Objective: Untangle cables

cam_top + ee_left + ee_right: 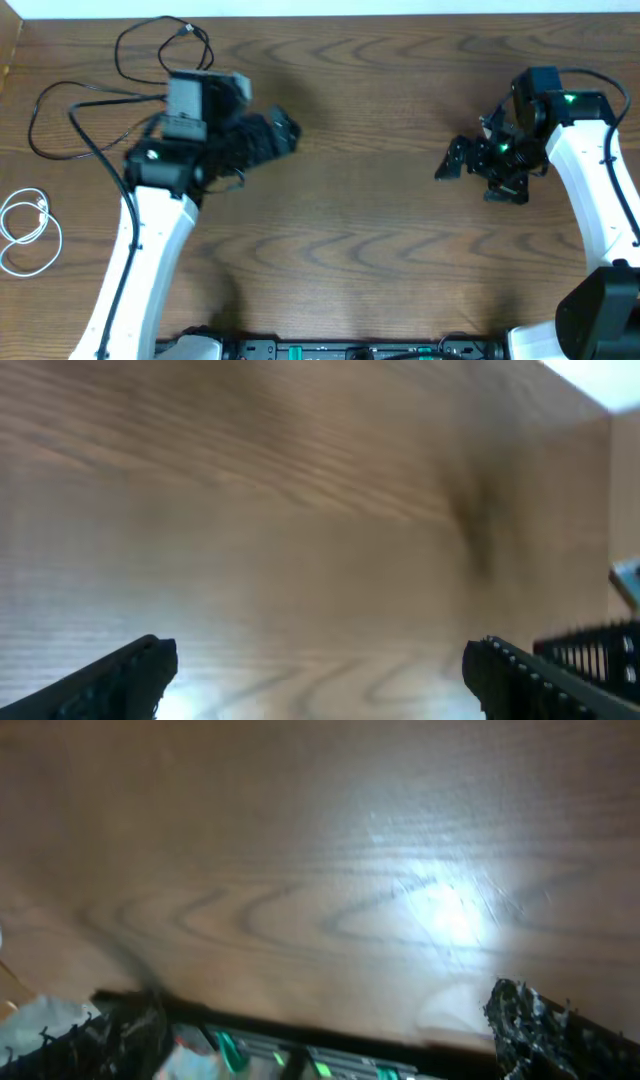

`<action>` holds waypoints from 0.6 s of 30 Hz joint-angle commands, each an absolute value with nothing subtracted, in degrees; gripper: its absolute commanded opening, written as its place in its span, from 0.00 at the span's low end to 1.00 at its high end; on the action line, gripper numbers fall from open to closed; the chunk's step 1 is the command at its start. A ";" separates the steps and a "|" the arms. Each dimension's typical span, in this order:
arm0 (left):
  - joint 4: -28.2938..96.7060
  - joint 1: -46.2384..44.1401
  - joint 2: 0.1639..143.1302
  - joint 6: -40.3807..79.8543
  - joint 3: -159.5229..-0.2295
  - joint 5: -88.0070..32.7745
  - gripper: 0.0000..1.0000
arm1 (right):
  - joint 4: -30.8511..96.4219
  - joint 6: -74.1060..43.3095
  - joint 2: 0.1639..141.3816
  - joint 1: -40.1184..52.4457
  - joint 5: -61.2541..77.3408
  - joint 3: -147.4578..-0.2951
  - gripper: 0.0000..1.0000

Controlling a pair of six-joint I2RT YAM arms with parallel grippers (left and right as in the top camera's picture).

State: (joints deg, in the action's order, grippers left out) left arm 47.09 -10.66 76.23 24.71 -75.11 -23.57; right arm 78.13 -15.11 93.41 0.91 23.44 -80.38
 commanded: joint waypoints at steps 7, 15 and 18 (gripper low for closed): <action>57.95 -13.15 48.47 21.45 -75.24 -7.53 0.97 | 79.53 -11.07 66.61 2.02 18.13 -80.49 0.99; 68.12 -13.15 33.93 21.43 -75.24 -3.11 0.97 | 80.14 -10.61 43.66 3.46 16.40 -80.42 0.99; 70.17 -13.15 32.91 21.45 -75.24 -3.16 0.97 | 80.23 -10.63 38.04 3.46 16.40 -80.42 0.99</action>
State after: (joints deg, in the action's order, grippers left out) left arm 69.19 -12.97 33.17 22.26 -75.07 -4.54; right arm 80.07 -11.46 41.08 2.94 17.10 -80.55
